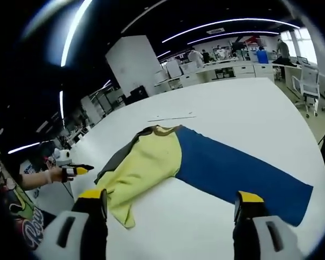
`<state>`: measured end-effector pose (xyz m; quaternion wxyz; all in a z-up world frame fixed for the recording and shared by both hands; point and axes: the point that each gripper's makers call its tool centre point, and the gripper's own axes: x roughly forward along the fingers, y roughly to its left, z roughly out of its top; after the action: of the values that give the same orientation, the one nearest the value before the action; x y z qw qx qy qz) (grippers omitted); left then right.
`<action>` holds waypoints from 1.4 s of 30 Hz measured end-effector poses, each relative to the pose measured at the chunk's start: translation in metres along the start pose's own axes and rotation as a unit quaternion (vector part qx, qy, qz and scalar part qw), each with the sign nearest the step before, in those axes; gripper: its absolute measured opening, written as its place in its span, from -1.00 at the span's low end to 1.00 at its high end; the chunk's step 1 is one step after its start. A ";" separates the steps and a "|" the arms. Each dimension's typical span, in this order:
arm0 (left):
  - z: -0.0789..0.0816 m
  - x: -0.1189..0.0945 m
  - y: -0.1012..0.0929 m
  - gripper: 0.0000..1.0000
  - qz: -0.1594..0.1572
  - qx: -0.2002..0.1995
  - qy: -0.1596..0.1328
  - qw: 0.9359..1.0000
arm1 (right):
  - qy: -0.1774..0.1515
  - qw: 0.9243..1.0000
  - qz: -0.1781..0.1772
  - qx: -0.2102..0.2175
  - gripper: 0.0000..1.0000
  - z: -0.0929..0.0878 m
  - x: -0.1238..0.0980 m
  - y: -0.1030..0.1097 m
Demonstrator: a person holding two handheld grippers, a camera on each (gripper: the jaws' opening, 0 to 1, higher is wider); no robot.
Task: Fold the garment on the visible template until the final outline fits inside the template.
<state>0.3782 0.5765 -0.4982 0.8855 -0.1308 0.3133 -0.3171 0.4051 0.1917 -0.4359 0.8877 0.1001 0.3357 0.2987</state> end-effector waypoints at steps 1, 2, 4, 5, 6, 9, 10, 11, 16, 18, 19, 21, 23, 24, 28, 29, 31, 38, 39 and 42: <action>-0.001 0.000 0.001 -0.36 0.002 -0.002 0.002 1.000 | 0.000 1.000 0.000 0.000 0.97 0.000 -0.001 0.000; -0.004 0.002 0.003 -0.37 0.005 -0.008 0.004 1.000 | -0.001 1.000 0.000 0.000 0.97 0.000 -0.002 0.001; -0.007 0.003 0.004 -0.44 0.008 -0.018 0.004 1.000 | -0.002 1.000 -0.003 0.002 0.96 0.001 -0.004 0.001; -0.006 0.004 0.005 -0.48 0.009 -0.020 0.001 1.000 | -0.003 1.000 -0.003 0.002 0.95 0.001 -0.004 0.000; -0.006 0.004 0.005 -0.50 0.010 -0.023 0.001 1.000 | -0.003 1.000 -0.003 0.003 0.95 0.001 -0.004 0.000; -0.007 0.008 0.009 -0.51 0.017 -0.030 0.004 0.999 | -0.004 1.000 -0.004 0.005 0.92 0.002 -0.007 0.000; -0.007 0.009 0.011 -0.51 0.018 -0.032 0.005 0.999 | -0.005 1.000 -0.004 0.005 0.91 0.002 -0.007 0.001; -0.008 0.011 0.012 -0.54 0.018 -0.036 0.006 0.999 | -0.006 1.000 -0.003 0.005 0.91 0.002 -0.008 0.001; -0.011 0.015 0.013 -0.58 0.021 -0.051 0.012 0.998 | -0.006 1.000 -0.003 0.005 0.89 0.002 -0.009 0.002; -0.012 0.017 0.011 -0.62 0.015 -0.060 0.012 0.998 | -0.007 1.000 -0.004 0.006 0.88 0.002 -0.010 0.002; -0.012 0.017 0.010 -0.63 0.013 -0.061 0.011 0.998 | -0.006 1.000 -0.004 0.006 0.88 0.002 -0.010 0.002; -0.012 0.019 0.008 -0.66 0.013 -0.062 0.013 0.998 | -0.003 1.000 -0.007 0.003 0.87 0.000 -0.011 0.000; -0.013 0.020 0.007 -0.72 0.012 -0.069 0.017 0.997 | -0.002 1.000 -0.007 0.005 0.86 0.000 -0.012 0.000; -0.013 0.020 0.007 -0.75 0.013 -0.068 0.017 0.997 | -0.004 1.000 -0.006 0.006 0.86 0.000 -0.013 0.000; -0.014 0.020 0.006 -0.92 0.012 -0.072 0.018 0.997 | -0.002 1.000 -0.010 0.006 0.83 -0.001 -0.014 -0.002; -0.012 0.018 0.006 -0.98 0.012 -0.068 0.013 0.998 | -0.002 1.000 -0.010 0.007 0.83 -0.002 -0.014 -0.002; -0.008 0.018 0.005 -1.00 0.006 -0.077 0.005 0.997 | -0.003 1.000 -0.009 0.010 0.82 -0.003 -0.014 -0.002; 0.010 0.018 -0.005 -1.00 -0.018 -0.089 -0.008 0.996 | -0.004 1.000 -0.007 0.014 0.79 -0.005 -0.013 -0.001; 0.020 0.018 -0.012 -1.00 -0.030 -0.086 -0.018 0.996 | -0.006 1.000 -0.008 0.015 0.78 -0.004 -0.013 -0.002; 0.041 0.022 -0.026 -1.00 -0.053 -0.077 -0.031 0.995 | -0.010 1.000 -0.006 0.015 0.77 -0.001 -0.013 -0.002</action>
<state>0.4048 0.5438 -0.4655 0.8640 -0.2243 0.3021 -0.3346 0.3971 0.1822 -0.4306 0.8915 0.1140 0.3314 0.2871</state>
